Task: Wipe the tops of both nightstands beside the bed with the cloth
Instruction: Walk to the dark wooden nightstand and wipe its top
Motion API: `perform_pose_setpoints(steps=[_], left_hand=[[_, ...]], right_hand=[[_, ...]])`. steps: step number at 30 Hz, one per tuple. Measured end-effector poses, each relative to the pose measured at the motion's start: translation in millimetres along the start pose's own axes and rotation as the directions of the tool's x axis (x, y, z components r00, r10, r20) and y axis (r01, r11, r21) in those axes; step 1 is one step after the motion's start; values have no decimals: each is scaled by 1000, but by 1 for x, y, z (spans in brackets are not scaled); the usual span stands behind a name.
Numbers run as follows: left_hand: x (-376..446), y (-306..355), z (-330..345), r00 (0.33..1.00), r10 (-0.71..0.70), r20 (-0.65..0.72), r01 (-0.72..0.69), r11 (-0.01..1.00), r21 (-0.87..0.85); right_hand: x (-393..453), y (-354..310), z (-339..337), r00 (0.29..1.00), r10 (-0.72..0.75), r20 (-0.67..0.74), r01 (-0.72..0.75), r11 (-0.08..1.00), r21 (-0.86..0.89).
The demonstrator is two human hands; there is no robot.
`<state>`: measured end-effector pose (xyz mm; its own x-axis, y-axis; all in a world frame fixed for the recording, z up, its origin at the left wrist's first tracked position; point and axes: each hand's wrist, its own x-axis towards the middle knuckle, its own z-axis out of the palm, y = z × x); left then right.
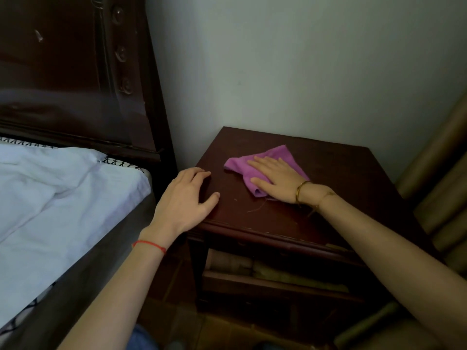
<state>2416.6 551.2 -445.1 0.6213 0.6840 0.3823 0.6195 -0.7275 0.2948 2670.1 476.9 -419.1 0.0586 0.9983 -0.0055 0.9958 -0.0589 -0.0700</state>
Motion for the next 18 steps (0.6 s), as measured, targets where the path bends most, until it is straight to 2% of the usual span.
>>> perform_pose_setpoints(steps=[4,6,10,12,16,18], left_hand=[[-1,0,3,999,-31,-43,32,999,13],[-1,0,4,998,-34,-47,35,999,24],[-2,0,4,998,-38,-41,39,999,17],[-2,-2,5,998,-35,-43,36,999,24],[-1,-2,6,999,-20,-44,22,999,33],[-1,-2,6,999,-19,-47,21,999,38]], right_hand=[[-44,-32,9,978,-205,-34,206,978,29],[-49,-27,6,973,-230,-9,230,971,57],[-31,0,-3,1000,4,13,-5,1000,14],[-32,-6,0,999,37,-1,-37,999,-8],[-69,-38,8,987,-161,-28,162,987,25],[-76,-34,7,977,-213,-15,214,976,51]])
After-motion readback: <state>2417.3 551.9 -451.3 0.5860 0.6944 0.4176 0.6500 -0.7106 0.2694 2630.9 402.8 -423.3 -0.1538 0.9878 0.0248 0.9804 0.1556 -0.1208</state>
